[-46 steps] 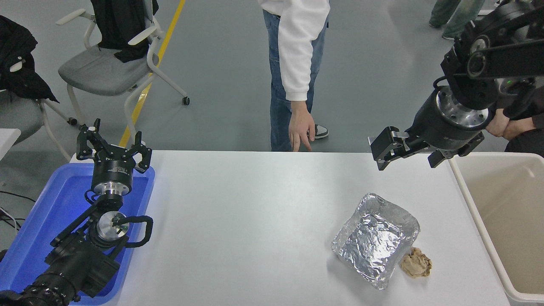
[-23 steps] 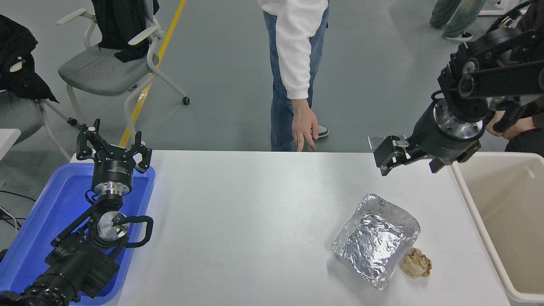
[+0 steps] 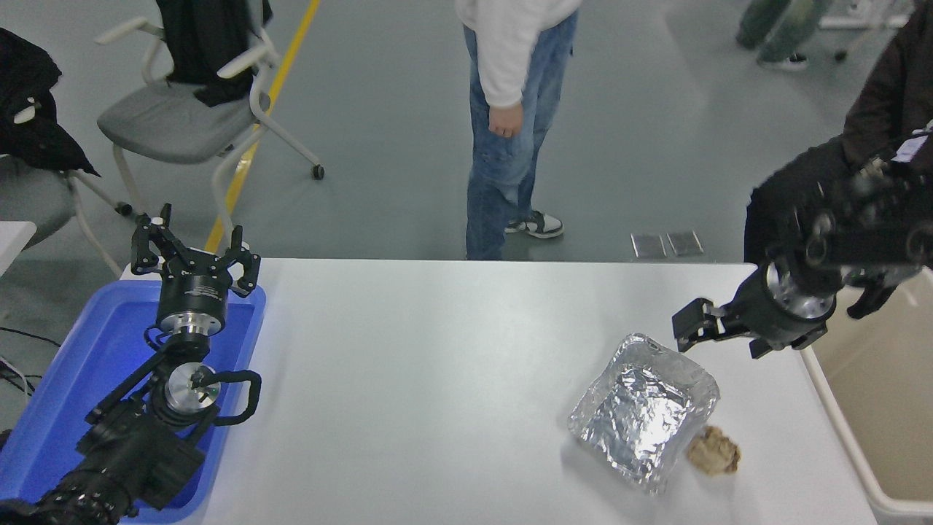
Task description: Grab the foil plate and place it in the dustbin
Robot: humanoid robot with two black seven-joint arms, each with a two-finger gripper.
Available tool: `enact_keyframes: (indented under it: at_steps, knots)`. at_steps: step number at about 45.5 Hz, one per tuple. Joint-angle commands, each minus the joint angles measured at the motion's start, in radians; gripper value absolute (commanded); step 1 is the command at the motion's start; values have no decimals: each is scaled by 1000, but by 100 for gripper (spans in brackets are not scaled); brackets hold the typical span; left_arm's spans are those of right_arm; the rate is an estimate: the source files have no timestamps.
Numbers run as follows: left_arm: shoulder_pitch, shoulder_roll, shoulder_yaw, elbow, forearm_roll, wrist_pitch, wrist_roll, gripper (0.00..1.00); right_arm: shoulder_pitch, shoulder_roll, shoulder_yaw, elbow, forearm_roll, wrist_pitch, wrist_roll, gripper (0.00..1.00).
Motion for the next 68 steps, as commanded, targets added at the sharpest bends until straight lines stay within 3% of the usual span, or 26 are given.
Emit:
enact_keyframes:
  at_steps: [1, 41, 68]
  knots:
    - [-1, 0, 0, -1, 0, 0, 0, 99, -228, -12, 87, -142, -68, -44, -1, 100]
    - [-1, 0, 0, -1, 0, 0, 2, 99, -334, 99, 128, -212, -42, -115, -20, 100]
    - [-1, 0, 0, -1, 0, 0, 2, 99, -409, 146, 177, -230, 14, -141, -58, 100]
